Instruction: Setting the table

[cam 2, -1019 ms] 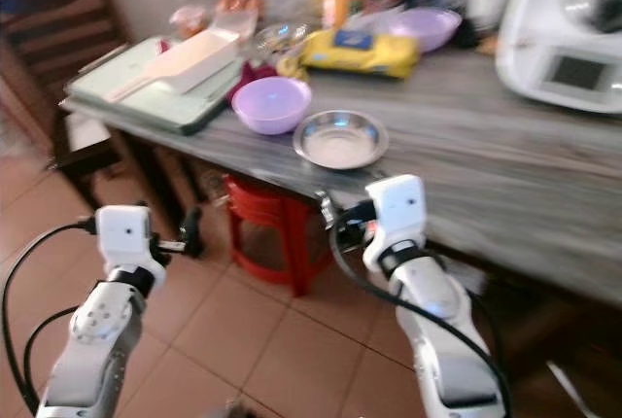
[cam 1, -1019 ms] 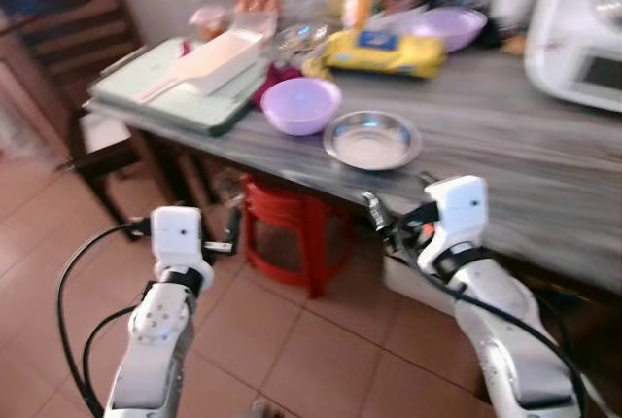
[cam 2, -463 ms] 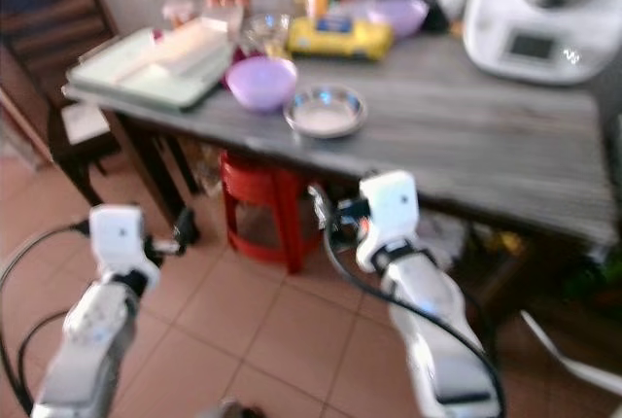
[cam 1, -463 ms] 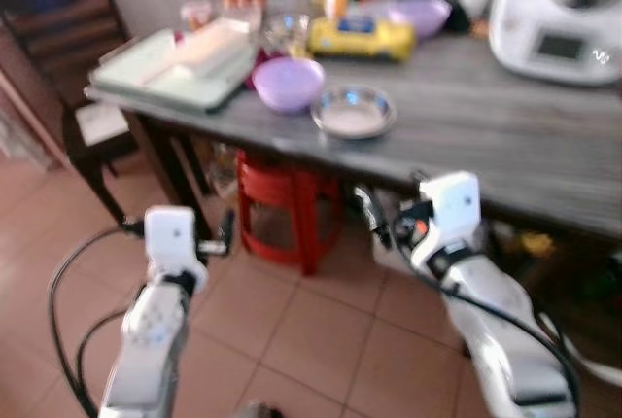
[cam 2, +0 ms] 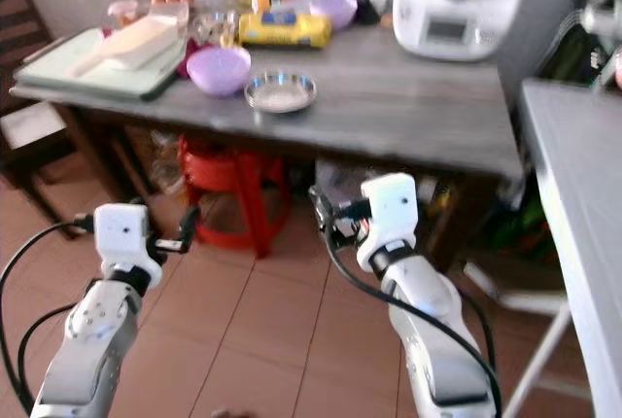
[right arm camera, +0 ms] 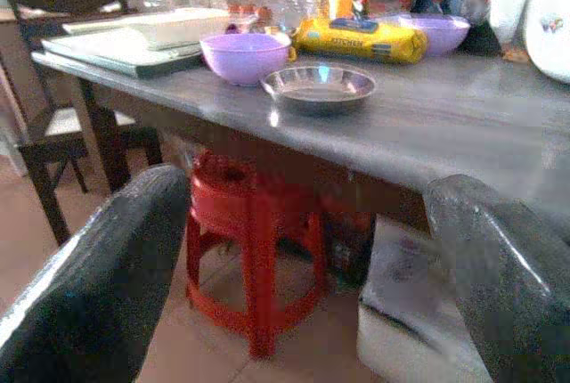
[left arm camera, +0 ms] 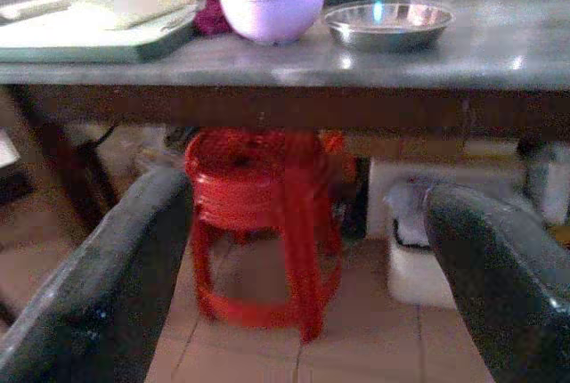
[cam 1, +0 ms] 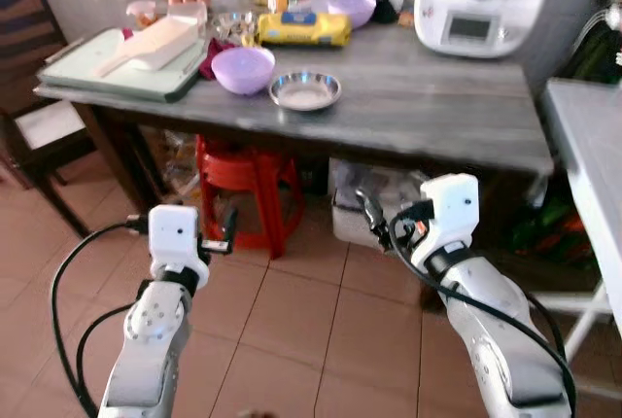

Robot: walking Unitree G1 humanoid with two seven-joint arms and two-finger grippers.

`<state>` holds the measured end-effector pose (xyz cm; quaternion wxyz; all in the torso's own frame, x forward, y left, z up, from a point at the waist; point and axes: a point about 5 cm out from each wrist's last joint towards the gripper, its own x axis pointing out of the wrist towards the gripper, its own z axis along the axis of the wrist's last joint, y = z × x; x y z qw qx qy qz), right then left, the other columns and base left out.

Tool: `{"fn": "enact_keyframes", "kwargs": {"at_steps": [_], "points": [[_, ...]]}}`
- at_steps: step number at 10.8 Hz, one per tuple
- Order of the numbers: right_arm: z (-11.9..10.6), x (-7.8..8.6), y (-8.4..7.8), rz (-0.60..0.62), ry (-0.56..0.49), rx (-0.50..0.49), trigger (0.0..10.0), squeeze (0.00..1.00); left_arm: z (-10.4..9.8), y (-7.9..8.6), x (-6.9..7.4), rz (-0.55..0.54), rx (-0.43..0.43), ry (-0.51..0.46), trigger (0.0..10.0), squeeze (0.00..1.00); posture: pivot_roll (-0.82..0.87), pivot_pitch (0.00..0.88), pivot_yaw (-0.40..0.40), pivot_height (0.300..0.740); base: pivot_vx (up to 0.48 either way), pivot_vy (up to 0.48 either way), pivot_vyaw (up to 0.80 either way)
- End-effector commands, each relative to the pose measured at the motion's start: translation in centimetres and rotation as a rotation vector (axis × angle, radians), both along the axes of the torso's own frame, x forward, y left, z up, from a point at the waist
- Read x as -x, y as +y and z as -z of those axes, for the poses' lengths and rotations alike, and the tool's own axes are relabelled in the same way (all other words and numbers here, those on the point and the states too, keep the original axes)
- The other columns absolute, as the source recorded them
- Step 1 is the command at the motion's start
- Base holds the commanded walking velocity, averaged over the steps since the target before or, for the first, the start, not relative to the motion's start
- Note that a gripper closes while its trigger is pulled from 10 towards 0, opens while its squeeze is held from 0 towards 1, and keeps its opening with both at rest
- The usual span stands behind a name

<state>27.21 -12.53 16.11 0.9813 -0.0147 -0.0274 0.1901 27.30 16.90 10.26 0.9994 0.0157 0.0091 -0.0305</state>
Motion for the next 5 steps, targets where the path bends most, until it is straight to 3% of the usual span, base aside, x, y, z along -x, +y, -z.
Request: {"fn": "enact_keyframes", "kwargs": {"at_steps": [1, 5], "points": [[-0.23, -0.03, -0.05, -0.004, -0.009, -0.002, 10.0, 0.00, -0.18, -0.28, -0.06, 0.018, -0.010, -0.016, 10.0, 0.00, -0.03, 0.073, 0.048, 0.740, 0.000, 0.000, 0.00], [-0.05, 0.10, -0.67, 0.043, -0.024, 0.015, 10.0, 0.00, -0.08, -0.40, 0.04, 0.019, -0.021, -0.026, 10.0, 0.00, -0.03, 0.066, 0.043, 0.740, 0.000, 0.000, 0.00]]}}
